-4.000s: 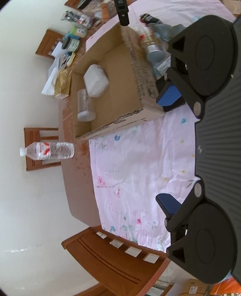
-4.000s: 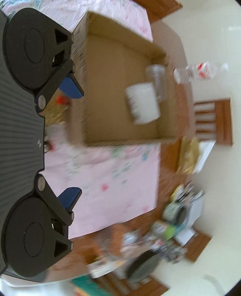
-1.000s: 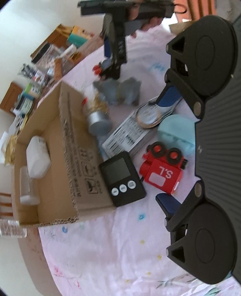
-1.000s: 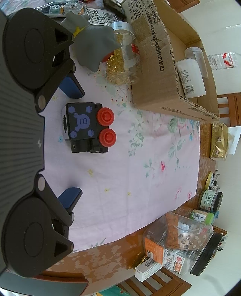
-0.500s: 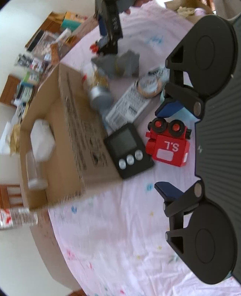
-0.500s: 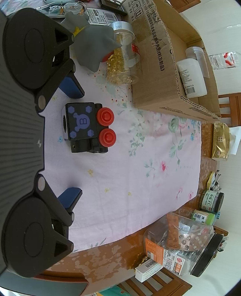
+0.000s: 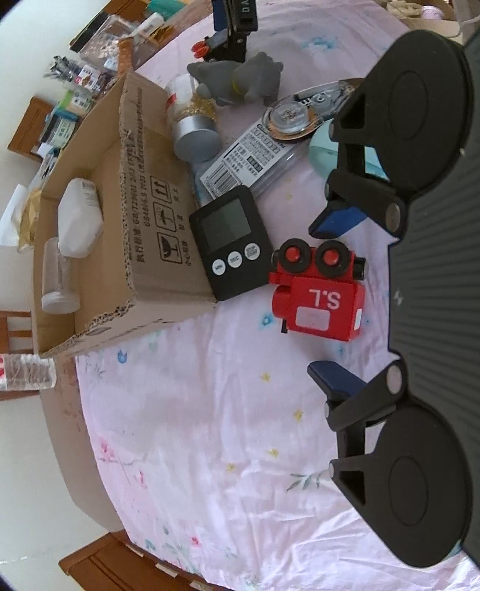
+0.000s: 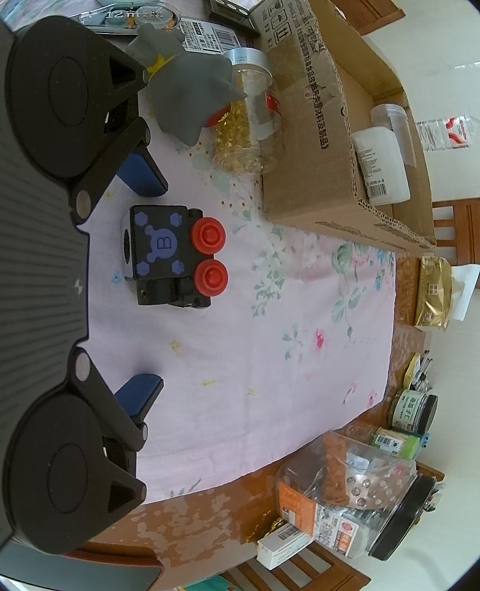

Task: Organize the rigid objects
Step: 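Grasp the red S.L train with left tool while right tool grasps black toy car, then carry the black toy car into the cardboard box and release with right tool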

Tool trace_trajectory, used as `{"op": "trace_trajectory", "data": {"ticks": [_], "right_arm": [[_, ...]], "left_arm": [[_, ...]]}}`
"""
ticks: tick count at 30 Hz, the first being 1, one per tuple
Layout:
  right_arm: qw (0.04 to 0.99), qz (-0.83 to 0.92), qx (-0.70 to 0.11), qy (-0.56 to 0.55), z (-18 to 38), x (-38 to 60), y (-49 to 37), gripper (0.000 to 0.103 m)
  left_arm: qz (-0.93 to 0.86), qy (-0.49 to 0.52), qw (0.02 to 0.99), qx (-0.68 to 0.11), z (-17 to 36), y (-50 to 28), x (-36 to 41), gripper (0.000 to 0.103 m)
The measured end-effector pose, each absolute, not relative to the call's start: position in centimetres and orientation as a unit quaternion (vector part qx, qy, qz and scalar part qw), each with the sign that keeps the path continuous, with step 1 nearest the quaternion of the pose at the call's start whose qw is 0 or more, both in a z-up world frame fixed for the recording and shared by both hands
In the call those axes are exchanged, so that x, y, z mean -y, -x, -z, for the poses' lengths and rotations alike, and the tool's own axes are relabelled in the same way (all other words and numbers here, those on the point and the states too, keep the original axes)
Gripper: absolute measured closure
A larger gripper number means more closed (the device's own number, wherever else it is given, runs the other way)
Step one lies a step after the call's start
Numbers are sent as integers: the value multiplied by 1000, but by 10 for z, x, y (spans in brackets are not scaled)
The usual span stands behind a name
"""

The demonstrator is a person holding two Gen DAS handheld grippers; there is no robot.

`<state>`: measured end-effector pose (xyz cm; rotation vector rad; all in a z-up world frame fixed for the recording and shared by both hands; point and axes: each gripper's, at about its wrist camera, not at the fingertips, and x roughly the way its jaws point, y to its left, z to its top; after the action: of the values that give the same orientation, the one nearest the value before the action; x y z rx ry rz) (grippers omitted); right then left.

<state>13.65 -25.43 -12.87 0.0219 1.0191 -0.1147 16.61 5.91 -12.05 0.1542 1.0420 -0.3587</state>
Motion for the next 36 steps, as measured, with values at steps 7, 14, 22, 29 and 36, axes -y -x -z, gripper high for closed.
{"op": "trace_trajectory", "data": {"ticks": [7,14,22,29,36], "right_arm": [[879,22,-477,5,124,247,-135,20],[883,25,-469,3,120,245,-134,42],[884,20,-466,8,120,242,-137,42],[884,21,-467,7,120,241,-139,42],[881,27,-472,3,118,240,-137,47]], "left_arm": [[156,-76,853,-491,120,-164,-57,39],[153,-79,857,-487,118,-158,-54,50],[163,-94,856,-481,119,-160,-51,51],[171,-107,854,-480,119,-163,-47,52],[167,-105,854,-482,116,-165,-49,55]]}}
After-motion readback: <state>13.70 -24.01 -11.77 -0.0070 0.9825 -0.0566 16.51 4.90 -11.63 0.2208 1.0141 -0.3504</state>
